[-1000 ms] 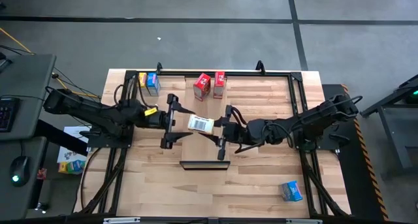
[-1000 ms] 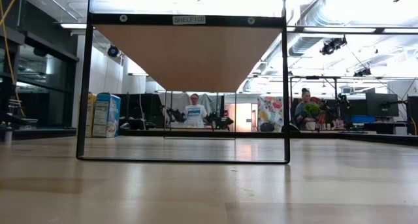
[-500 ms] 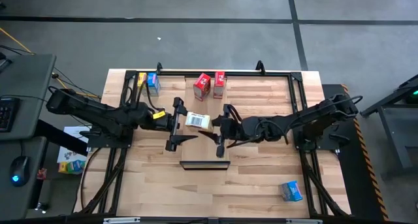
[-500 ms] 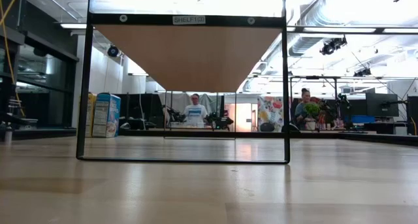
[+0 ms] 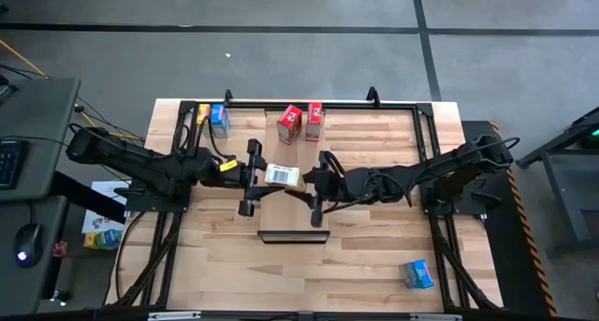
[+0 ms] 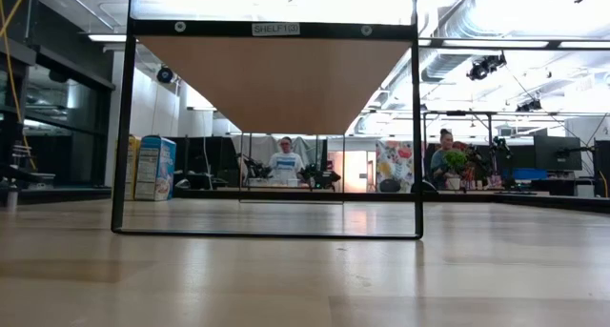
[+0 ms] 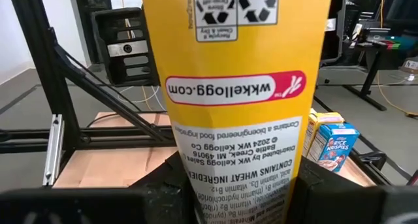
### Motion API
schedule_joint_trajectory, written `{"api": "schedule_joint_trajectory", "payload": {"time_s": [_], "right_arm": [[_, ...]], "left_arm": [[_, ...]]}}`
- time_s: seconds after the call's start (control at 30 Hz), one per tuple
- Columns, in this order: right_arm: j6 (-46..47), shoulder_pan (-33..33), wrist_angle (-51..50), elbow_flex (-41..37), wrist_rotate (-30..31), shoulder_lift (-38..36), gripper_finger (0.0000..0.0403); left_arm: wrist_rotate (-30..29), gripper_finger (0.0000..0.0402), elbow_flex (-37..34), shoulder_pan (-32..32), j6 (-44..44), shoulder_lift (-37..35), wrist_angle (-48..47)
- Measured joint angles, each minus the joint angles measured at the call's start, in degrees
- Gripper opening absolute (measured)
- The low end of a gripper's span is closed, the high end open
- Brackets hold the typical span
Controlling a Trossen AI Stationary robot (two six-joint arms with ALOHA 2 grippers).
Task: Stack cereal on shelf
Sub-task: Put the bottom yellow cereal box on the shelf
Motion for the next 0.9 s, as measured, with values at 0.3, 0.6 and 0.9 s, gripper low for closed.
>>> {"api": "schedule_joint_trajectory", "payload": {"time_s": [0.3, 0.6, 0.9], "right_arm": [[-2.7, 0.8, -3.8, 0.0, 4.5, -2.0, 0.0164], [-7.1, 1.3, -14.3, 0.0, 7.8, -3.5, 0.0203], [-40.0, 5.3, -12.4, 0.1, 22.8, -2.3, 0.0204]], "left_arm": [[-1.8, 0.011, 0.0, 0.0, -0.4, -3.6, -5.8], [-5.5, 0.0112, 0.0, 0.4, -15.6, -11.0, -21.1], [3.4, 0.0117, 7.9, 3.9, -46.9, -13.7, -44.5]]}}
